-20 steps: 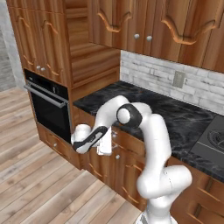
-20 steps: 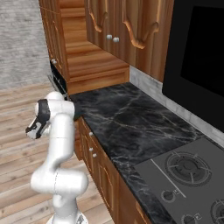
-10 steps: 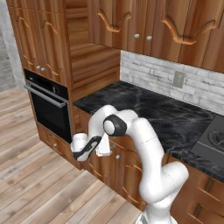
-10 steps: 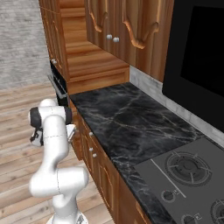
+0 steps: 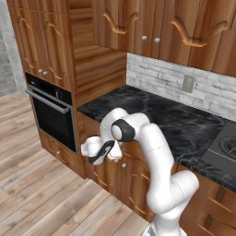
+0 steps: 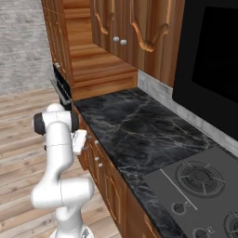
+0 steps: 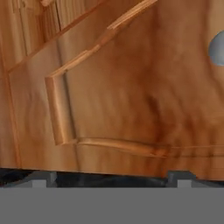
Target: Take a straw from the drawer in front and place it inside the glass cup on the dining counter.
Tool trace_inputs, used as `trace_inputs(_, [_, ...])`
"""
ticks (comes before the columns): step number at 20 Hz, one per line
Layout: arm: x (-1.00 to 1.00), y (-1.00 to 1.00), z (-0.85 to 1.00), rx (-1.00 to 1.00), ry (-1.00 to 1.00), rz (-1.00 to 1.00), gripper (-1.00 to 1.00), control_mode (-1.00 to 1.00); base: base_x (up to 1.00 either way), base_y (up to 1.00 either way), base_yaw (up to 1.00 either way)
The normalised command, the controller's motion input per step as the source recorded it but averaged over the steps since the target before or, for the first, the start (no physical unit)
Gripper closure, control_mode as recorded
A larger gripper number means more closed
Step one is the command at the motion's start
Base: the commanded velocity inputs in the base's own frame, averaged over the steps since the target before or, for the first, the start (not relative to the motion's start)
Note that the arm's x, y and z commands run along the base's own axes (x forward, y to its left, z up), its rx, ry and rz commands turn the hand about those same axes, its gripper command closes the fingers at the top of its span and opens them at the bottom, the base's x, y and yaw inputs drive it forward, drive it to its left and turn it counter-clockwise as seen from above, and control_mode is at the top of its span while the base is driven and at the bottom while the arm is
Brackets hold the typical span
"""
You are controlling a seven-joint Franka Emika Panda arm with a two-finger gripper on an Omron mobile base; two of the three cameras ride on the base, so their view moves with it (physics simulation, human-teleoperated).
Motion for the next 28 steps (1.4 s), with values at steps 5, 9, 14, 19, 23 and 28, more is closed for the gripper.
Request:
trace_inputs(5, [0.34, -0.04, -0.27, 0.22, 0.00, 0.26, -1.00, -1.00, 0.00, 0.00, 0.00])
trace_inputs(9, [0.28, -0.01, -0.39, 0.17, 0.00, 0.21, -1.00, -1.00, 0.00, 0.00, 0.00])
trace_inputs(14, [0.35, 0.00, -0.29, 0.17, 0.00, 0.18, -1.00, -1.00, 0.00, 0.00, 0.00])
trace_inputs(19, [0.36, 0.00, -0.29, 0.13, 0.00, 0.12, -1.00, -1.00, 0.00, 0.00, 0.00])
trace_inputs(23, [0.33, 0.06, -0.27, 0.09, 0.00, 0.06, -1.00, -1.00, 0.00, 0.00, 0.00])
trace_inputs(28, [0.33, 0.01, -0.21, 0.08, 0.00, 0.04, -1.00, -1.00, 0.00, 0.00, 0.00])
